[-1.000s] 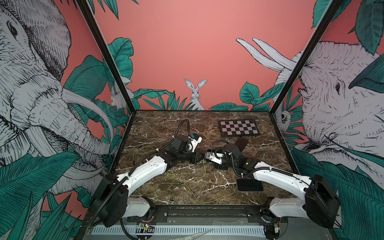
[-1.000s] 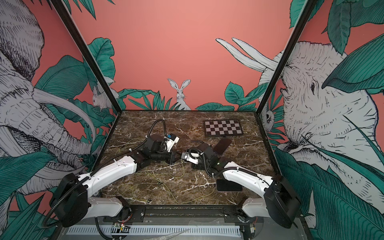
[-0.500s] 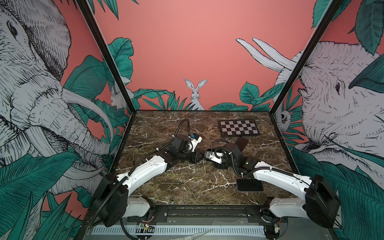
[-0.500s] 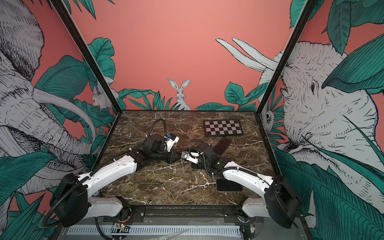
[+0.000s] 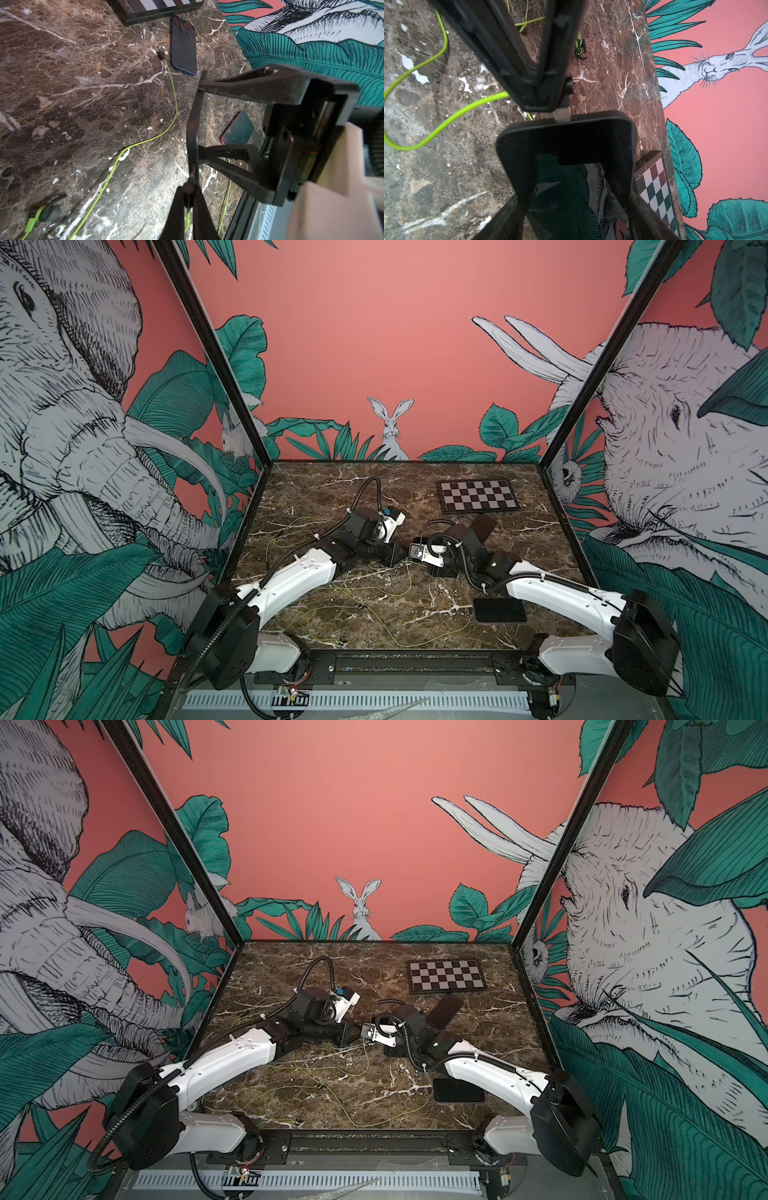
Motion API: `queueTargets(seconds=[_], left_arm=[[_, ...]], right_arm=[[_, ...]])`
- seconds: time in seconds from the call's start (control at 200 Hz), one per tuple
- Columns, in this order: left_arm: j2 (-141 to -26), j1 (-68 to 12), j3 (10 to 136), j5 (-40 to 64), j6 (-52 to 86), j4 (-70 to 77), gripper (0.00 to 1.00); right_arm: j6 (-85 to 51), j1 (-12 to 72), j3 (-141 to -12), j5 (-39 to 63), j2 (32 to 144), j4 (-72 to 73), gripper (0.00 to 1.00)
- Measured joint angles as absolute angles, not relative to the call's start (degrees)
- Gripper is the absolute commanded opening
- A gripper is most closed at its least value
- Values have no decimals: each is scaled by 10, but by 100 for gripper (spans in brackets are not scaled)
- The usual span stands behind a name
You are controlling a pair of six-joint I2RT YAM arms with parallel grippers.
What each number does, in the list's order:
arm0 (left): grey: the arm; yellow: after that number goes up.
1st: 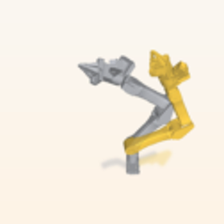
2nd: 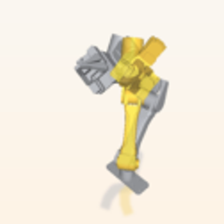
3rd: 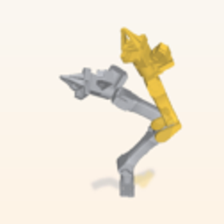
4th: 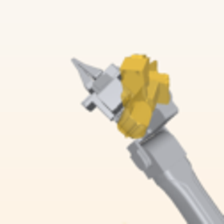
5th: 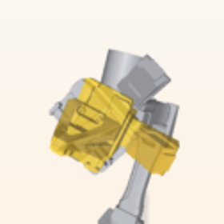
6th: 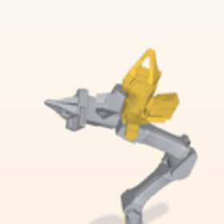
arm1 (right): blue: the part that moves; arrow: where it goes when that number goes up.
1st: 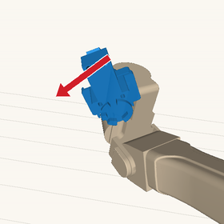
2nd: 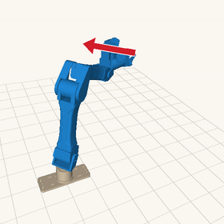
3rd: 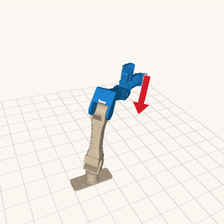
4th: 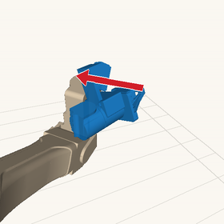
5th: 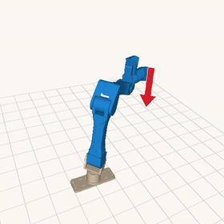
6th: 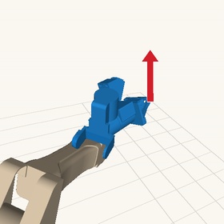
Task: Plug wired earphones into phones
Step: Insert the wired earphone into the phone.
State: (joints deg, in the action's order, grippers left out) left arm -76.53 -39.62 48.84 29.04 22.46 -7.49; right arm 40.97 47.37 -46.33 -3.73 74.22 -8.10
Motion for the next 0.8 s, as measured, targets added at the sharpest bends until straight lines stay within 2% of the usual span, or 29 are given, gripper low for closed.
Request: queueTargets(seconds=[0.57, 0.67, 0.8], left_arm=[[-767, -396, 488, 298, 223, -85, 0], [-766, -396, 488, 297, 215, -84, 12], [-754, -396, 488, 290, 200, -82, 21]], right_arm=[[417, 494, -467, -60, 743, -90, 63], [421, 497, -467, -70, 743, -88, 61], [426, 499, -465, -69, 743, -75, 61]])
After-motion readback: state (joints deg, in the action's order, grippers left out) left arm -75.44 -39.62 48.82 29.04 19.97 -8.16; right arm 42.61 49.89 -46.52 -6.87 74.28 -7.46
